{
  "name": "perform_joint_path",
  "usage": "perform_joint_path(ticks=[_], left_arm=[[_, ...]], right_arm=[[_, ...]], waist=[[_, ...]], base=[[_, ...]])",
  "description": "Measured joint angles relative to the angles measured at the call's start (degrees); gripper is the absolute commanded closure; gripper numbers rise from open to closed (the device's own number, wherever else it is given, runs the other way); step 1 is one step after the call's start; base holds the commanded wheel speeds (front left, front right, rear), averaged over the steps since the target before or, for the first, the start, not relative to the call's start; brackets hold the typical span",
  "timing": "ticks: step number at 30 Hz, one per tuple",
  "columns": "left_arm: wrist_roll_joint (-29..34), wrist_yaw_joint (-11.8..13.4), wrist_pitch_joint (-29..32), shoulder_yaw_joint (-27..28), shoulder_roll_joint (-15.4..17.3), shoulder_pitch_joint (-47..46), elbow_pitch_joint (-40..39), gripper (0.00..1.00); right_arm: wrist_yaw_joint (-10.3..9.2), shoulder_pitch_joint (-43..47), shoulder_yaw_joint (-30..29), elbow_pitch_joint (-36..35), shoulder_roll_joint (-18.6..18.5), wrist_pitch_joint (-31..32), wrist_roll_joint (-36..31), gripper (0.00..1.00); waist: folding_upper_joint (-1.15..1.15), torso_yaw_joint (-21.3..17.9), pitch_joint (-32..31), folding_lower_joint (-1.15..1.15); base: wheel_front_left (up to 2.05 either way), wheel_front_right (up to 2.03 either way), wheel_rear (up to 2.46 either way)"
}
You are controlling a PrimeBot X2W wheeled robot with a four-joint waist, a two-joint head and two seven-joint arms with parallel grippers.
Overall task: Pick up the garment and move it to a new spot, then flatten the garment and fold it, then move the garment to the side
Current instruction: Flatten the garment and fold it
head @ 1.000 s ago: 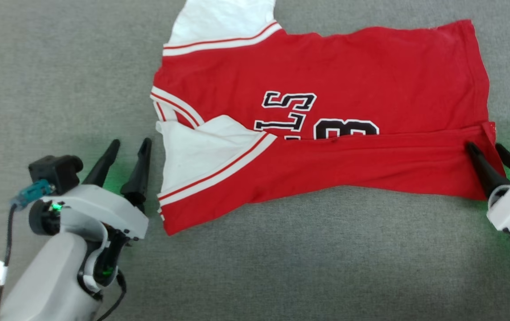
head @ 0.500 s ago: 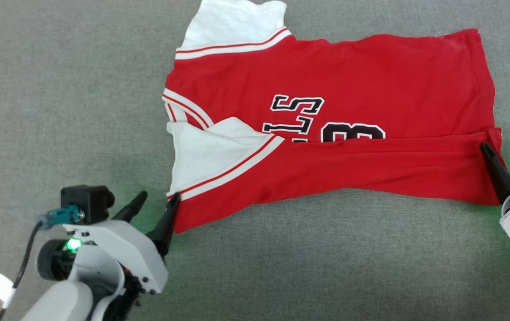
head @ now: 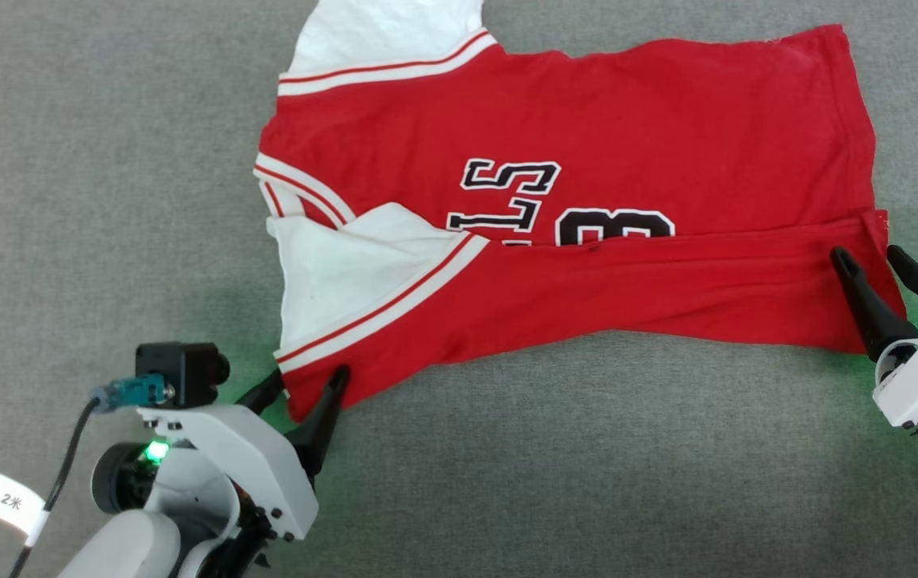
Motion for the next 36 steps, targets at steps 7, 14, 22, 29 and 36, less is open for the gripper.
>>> perform_joint_path(ticks=[7,14,22,29,36], left_arm=[[-0.64,-1.57,-0.51,-0.11,-0.67,-1.32,3.05,1.0],[-1.37,-2.57,-1.56,-0.1,-1.89,-1.87,5.15,1.0],[-1.4,-3.49,-2.38,-0.69,-3.19,-2.46,6.2,1.0],[-1.36,-4.45,-2.98,-1.37,-3.94,-3.6,7.16,1.0],[-1.3,-5.8,-3.92,-1.79,-4.89,-4.58,8.83,1.0]], right_arm=[[0.0,-0.02,0.08,-1.21,-0.46,0.94,-0.31,0.0],[0.0,0.83,0.25,-3.78,-2.5,5.16,-0.6,0.0],[0.0,0.88,2.77,-6.3,-8.11,19.73,-4.43,0.0],[0.0,0.58,2.69,-8.14,-9.09,28.92,-4.04,0.0],[-0.01,0.4,1.01,-8.47,-7.31,30.02,-5.0,1.0]], waist=[[0.0,-1.39,0.78,0.0],[0.0,-1.58,0.28,0.0],[0.0,-0.46,0.33,0.0],[0.0,0.63,1.18,0.0],[0.0,1.75,1.57,0.0]], base=[[0.0,0.0,0.0],[0.0,0.0,0.0],[0.0,0.0,0.0],[0.0,0.0,0.0],[0.0,0.0,0.0]])
